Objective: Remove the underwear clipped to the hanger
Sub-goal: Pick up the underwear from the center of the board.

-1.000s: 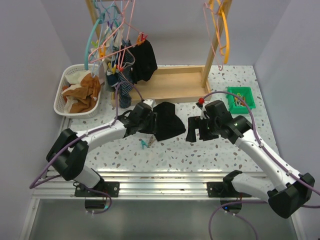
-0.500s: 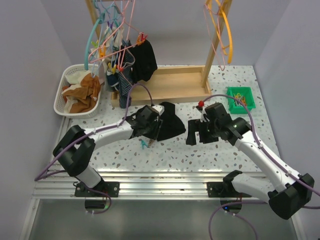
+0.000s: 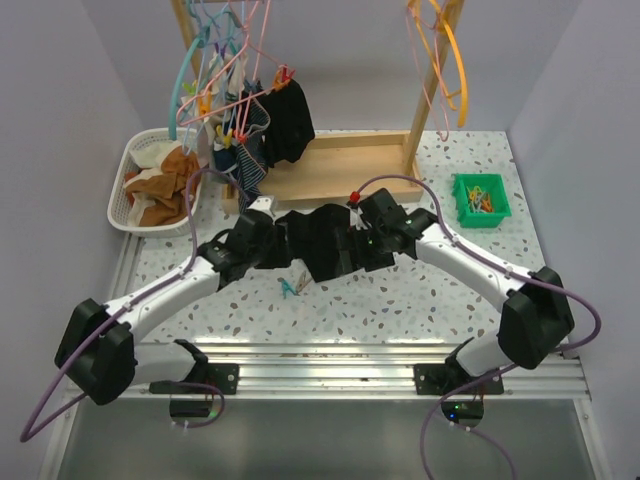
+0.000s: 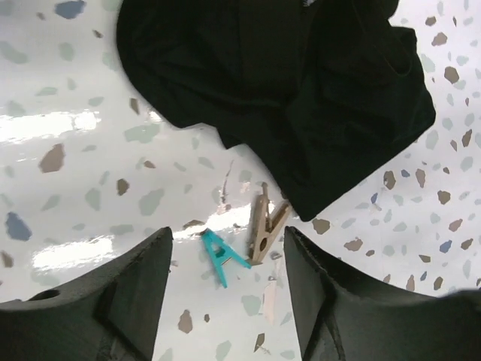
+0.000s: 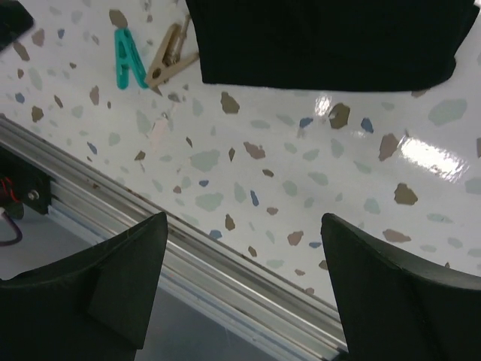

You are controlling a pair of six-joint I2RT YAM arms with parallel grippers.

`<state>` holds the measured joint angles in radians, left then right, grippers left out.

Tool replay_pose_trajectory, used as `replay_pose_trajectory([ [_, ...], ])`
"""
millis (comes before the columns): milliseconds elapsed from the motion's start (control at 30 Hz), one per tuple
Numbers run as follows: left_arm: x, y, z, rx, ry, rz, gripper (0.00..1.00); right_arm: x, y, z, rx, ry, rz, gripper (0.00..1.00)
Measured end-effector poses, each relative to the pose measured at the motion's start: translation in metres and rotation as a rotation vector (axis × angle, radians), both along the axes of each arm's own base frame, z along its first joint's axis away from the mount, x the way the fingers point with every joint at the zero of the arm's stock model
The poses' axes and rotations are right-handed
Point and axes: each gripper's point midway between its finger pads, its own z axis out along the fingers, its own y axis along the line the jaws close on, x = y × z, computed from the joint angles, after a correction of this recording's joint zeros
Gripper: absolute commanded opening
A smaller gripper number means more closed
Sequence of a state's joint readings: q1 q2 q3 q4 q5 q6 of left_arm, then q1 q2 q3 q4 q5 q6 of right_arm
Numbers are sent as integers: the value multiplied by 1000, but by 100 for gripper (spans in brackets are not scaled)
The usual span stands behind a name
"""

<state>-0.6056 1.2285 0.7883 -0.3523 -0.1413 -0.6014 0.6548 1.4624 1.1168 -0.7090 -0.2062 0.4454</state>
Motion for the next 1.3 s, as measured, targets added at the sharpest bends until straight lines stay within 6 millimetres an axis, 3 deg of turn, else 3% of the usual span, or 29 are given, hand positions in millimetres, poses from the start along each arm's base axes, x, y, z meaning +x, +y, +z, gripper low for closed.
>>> replay_pose_trajectory([
  [200,15,-44,-22,13,22,-137,75,16,0,15,3,-83,-29,88],
  [367,52,-96,-28,31,-22,-233,79,-4,-20,21,3,-108,-59,89],
  [467,78,-115,-28,38,-66,-252,80,-24,-37,25,6,-113,-86,89],
  [633,111,-130,-46,97,-91,-253,79,-40,-57,37,2,-140,-131,90],
  [800,113,-122,-84,182,-47,-253,77,-48,-70,45,-7,-159,-157,91],
  [867,115,-123,-84,186,-55,-250,73,-50,-72,45,-11,-153,-162,91],
  [900,115,-123,-85,189,-57,-248,71,-51,-73,44,-15,-149,-164,90],
  [967,116,-123,-85,192,-62,-242,54,-52,-74,43,-22,-144,-169,90],
  [1000,116,-122,-86,196,-63,-243,41,-52,-75,43,-26,-144,-171,89],
  [1033,117,-122,-86,198,-64,-241,11,-52,-75,43,-26,-143,-174,89],
  [1067,117,-122,-87,196,-64,-238,0,-52,-76,43,-28,-145,-176,89],
  [1200,116,-122,-87,179,-71,-231,0,-52,-76,43,-30,-146,-177,89],
  [1300,102,-112,-83,165,-65,-215,0,-51,-76,41,-34,-143,-174,88],
])
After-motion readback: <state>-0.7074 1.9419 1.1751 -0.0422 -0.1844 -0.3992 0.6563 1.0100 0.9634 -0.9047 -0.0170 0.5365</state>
